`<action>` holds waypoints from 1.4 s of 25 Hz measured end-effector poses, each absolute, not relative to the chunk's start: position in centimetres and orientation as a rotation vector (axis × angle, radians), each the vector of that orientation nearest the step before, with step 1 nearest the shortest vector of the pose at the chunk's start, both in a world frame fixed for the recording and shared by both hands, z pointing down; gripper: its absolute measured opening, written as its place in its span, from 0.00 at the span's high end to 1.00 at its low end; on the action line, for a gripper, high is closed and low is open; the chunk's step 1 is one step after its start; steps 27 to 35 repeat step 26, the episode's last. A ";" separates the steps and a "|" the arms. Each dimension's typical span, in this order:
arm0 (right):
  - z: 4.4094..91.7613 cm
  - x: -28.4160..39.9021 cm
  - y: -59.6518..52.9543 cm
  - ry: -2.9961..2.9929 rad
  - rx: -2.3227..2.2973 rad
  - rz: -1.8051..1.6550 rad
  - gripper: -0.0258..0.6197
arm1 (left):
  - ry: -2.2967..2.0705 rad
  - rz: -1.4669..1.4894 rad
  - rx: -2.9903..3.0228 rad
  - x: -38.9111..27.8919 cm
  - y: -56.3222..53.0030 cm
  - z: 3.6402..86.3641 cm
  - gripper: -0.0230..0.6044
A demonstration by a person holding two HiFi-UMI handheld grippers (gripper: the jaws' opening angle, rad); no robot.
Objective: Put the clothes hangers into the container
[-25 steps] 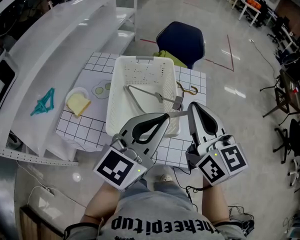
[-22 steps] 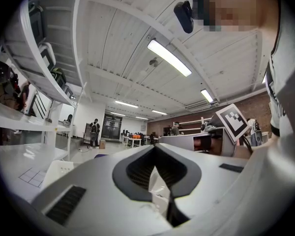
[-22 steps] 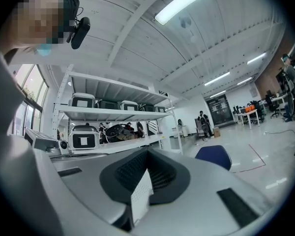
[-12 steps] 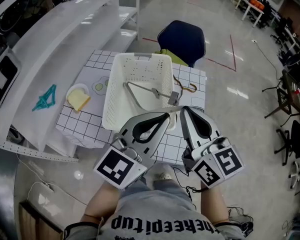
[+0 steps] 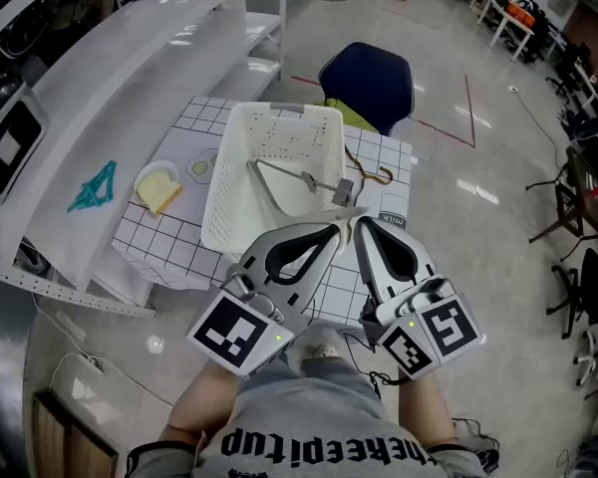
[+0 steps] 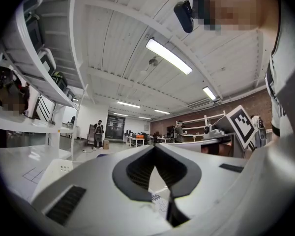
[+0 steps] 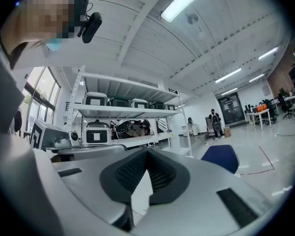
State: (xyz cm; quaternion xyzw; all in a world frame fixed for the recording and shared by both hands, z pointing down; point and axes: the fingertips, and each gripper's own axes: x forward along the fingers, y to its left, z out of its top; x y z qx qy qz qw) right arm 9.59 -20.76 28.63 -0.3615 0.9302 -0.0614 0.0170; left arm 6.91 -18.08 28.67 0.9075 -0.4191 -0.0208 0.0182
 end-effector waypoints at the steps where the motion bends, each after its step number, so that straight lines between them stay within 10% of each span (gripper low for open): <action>1: 28.6 9.6 -20.7 2.894 -1.124 -0.185 0.97 | -1.305 -0.065 2.817 7.0 -18.1 28.7 0.93; 35: 28.5 8.5 -21.0 2.927 -1.055 -0.170 0.97 | -1.349 -0.053 2.812 6.5 -18.4 28.2 0.93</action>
